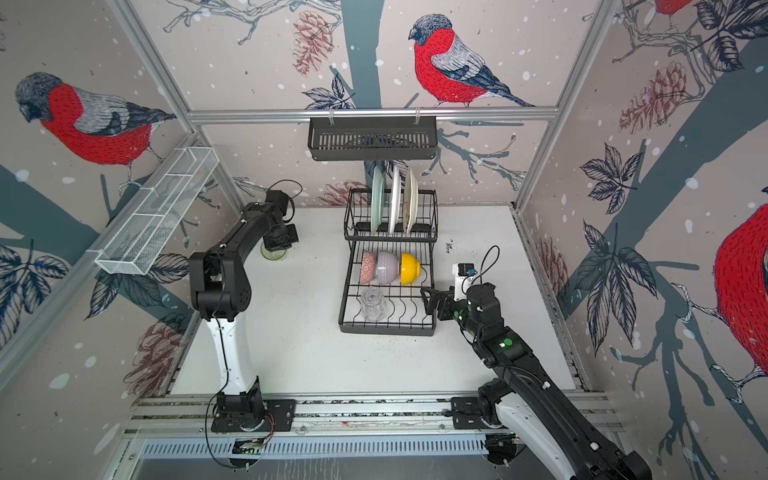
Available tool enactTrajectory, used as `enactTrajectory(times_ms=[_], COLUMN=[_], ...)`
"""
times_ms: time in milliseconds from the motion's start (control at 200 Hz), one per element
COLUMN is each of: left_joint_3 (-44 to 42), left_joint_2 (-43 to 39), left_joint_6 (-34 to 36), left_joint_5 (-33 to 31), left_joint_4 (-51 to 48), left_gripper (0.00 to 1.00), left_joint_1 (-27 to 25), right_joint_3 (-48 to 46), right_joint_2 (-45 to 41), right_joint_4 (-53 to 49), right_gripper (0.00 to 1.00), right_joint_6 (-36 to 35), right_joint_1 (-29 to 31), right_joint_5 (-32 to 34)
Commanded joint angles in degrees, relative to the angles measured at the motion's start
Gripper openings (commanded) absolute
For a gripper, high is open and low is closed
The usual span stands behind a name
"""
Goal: Unload the mixed dishes from the dish rack
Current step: 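Carry the green cup with the left gripper toward the far table corner, then set the green cup upright on the table and open the left gripper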
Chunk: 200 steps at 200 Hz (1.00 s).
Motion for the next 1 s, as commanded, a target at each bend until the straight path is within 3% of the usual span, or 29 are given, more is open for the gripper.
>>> enactTrajectory(times_ms=[0, 125, 210, 315, 395, 550, 745, 995], left_joint_3=[1.89, 2.8, 3.38, 5.5, 6.73, 8.13, 9.96, -1.46], left_joint_2=[1.37, 2.04, 2.17, 2.7, 2.68, 1.64, -0.54, -9.55], left_joint_6=[2.4, 3.32, 3.72, 4.36, 4.91, 5.63, 6.68, 7.9], left_joint_5=[0.31, 0.42, 0.48, 0.1, -0.42, -1.47, -0.14, 7.27], left_joint_4=[-4.2, -4.96, -5.07, -5.96, -6.11, -5.65, -5.26, 3.22], left_gripper=[0.0, 0.0, 0.36, 0.39, 0.58, 0.8, 0.96, 0.97], left_joint_1=[0.32, 0.71, 1.05, 1.41, 1.5, 1.47, 1.51, 1.44], right_joint_3=[0.41, 0.5, 0.41, 0.16, 0.21, 0.41, 0.25, 1.88], right_joint_2=[0.6, 2.09, 2.81, 3.25, 3.47, 3.87, 4.45, 7.92], right_joint_4=[-0.3, -0.05, 0.38, 1.01, 1.28, 1.88, 3.14, 2.69], right_gripper=[1.0, 1.0, 1.0, 1.0, 1.0, 1.0, 1.0, 1.0], right_joint_6=[-0.26, 0.34, 0.61, 1.15, 1.42, 1.98, 4.08, 5.87], right_joint_1=[-0.69, -1.34, -1.45, -1.41, -1.45, -1.43, -1.41, -1.4], right_joint_5=[-0.19, -2.56, -3.85, -4.49, -4.66, -5.11, -5.63, -3.46])
